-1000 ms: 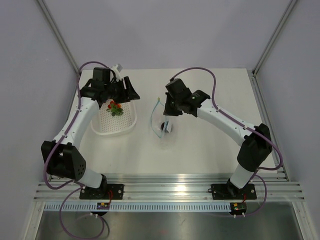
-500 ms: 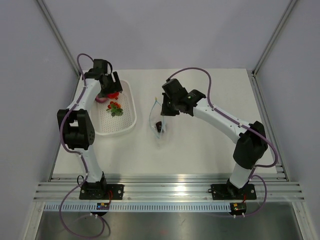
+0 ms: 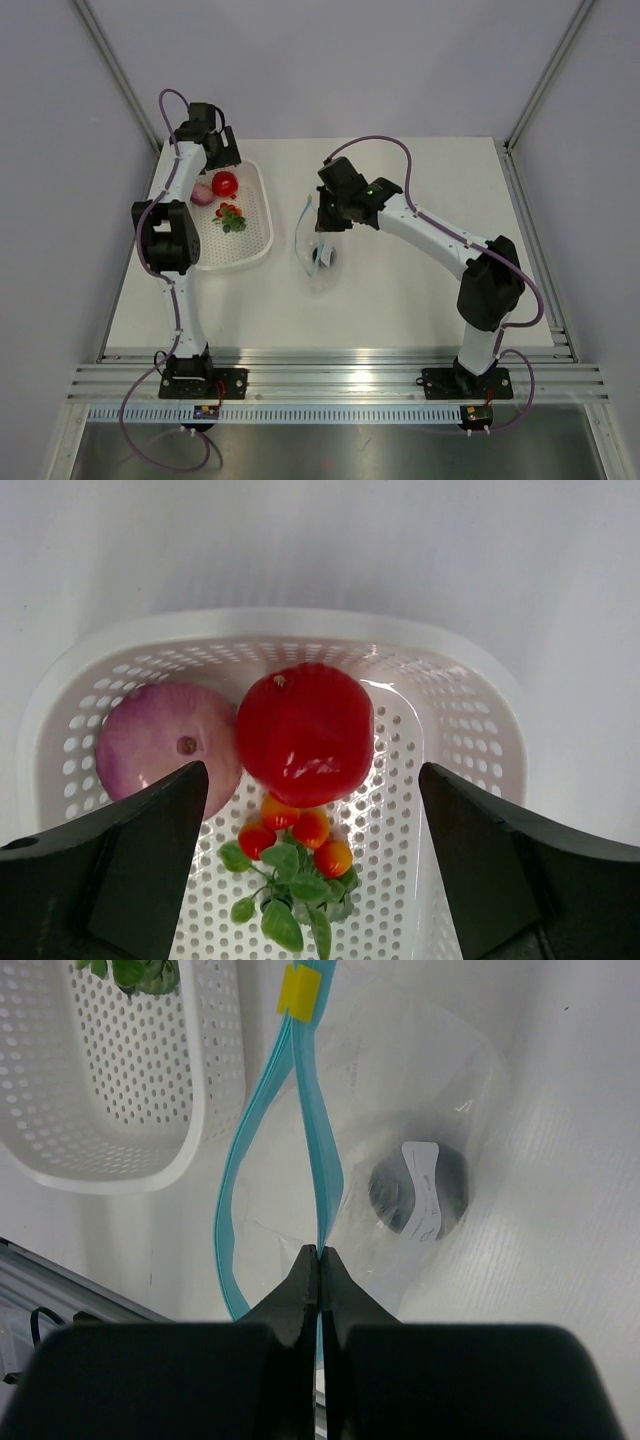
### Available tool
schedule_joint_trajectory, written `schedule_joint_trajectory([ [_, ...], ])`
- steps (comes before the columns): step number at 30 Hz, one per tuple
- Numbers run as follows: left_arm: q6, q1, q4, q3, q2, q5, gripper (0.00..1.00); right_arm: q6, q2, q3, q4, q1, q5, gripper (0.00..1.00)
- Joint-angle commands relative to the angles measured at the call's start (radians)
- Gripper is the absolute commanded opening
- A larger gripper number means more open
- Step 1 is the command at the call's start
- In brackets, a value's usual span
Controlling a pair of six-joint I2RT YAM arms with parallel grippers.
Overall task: Place the food in the zip-top bag and seal the zipper
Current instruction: Pick up the fake fruit from the bin.
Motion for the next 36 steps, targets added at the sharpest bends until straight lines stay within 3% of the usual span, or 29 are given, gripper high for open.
schedule_joint_trajectory([
  [1,0.031,0.002,-0.015,0.055,0.050,0.027,0.89,-0.018,0.005,0.052,0.028,0.011,-0.012,0.00],
  [12,0.006,0.002,0.028,-0.032,0.075,0.052,0.86,-0.017,0.000,0.045,0.029,0.011,-0.010,0.00],
  [29,0.011,0.001,0.020,-0.028,0.124,0.073,0.79,-0.020,-0.006,0.035,0.032,0.011,-0.010,0.00],
  [33,0.005,-0.001,0.030,-0.055,0.087,0.070,0.62,-0.021,-0.009,0.035,0.026,0.011,-0.007,0.00],
  [36,0.006,-0.004,0.043,-0.106,0.021,0.058,0.58,-0.017,-0.015,0.028,0.029,0.011,-0.004,0.00],
])
